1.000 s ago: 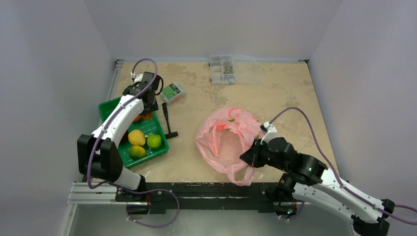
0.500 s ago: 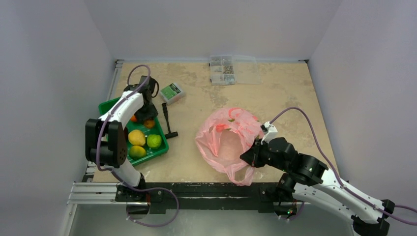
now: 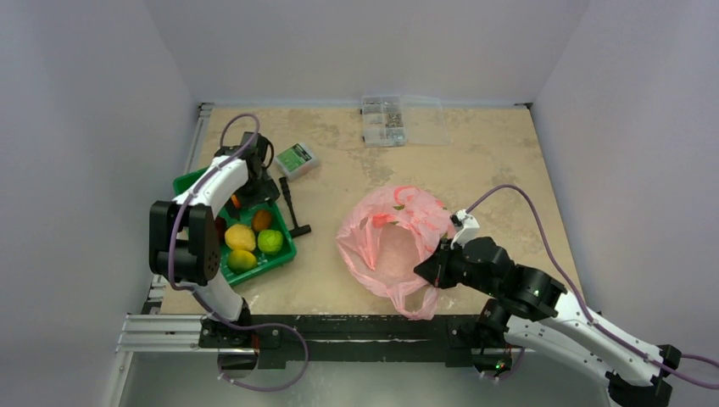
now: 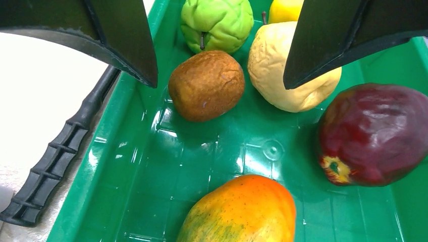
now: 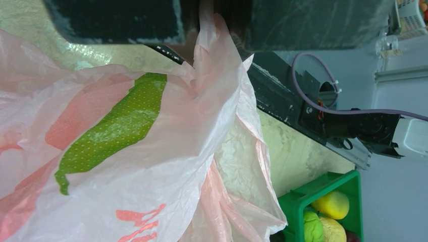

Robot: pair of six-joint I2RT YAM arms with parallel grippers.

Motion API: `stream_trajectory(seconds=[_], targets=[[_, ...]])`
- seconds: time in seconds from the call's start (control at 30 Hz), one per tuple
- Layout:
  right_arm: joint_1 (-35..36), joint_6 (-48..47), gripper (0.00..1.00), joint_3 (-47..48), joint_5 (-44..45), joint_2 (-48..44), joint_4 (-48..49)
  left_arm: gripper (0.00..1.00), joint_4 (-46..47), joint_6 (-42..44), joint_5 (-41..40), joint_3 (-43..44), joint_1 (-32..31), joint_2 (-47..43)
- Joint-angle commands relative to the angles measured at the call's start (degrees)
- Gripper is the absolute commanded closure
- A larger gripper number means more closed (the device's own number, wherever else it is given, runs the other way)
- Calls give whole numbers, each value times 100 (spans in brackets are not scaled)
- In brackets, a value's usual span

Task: Take the fake fruits out of the plastic bag
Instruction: Place the fake fruit in the bin, then place the plastic bag at the center of the board.

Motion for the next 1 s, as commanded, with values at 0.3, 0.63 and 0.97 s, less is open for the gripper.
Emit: stream_trajectory(seconds=[0.3, 0.63, 0.97], targets=[[-14, 211, 100, 245, 529, 71, 185, 7, 1898, 1013, 1401, -899, -46, -2058], [-14, 1331, 88, 1154, 3913, 559, -1111, 7, 3855, 2530, 2337, -2183, -1338, -4385], [-14, -526, 19, 1706, 3126, 244, -515, 4, 1694, 1419, 2617, -1327, -1477, -6211]])
